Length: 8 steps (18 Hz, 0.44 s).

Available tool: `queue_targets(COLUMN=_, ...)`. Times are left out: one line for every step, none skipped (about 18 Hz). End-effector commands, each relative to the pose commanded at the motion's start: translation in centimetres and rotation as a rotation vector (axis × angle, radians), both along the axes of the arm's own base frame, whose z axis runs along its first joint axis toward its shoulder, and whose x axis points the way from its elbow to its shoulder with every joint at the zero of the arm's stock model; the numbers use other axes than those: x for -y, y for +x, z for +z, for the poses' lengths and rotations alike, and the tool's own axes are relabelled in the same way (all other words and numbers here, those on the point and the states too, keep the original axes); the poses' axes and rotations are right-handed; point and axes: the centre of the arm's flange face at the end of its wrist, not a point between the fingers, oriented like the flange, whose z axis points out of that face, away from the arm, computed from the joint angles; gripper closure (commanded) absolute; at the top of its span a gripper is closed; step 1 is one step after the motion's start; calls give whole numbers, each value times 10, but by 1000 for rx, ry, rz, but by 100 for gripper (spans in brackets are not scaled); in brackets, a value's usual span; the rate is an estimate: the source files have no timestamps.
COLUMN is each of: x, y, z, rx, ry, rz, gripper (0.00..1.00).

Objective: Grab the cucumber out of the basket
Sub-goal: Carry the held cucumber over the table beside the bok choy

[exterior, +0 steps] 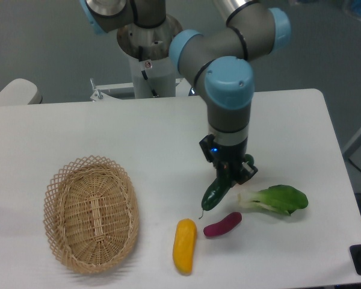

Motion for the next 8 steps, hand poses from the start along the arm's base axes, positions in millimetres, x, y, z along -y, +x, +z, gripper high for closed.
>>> queue_targets(x=1, y=-2, z=0, rx=-2, ry=0, rz=0, gripper=78)
queue_targets(x=3, y=-3, z=0, rx=-2, ry=0, rz=3, gripper=78)
queue_targets(x=4, y=-5, z=1, rx=-2, ry=3, rz=7, gripper=78)
queue_targets(x=4, y=-5, z=2, rx=-3, ry=3, rz=7, gripper=78)
queue_targets(x=4, y=-6, z=2, rx=-4, ry=4, rz=7, gripper=78)
queue_targets(x=4, y=-6, z=2, rx=-4, ry=4, rz=7, gripper=78)
queue_targets(x=3, y=-5, z=2, rx=-4, ry=4, rz=6, gripper=78)
queue_targets(x=3, y=-5, z=2, rx=-4, ry=4, rz=6, gripper=78)
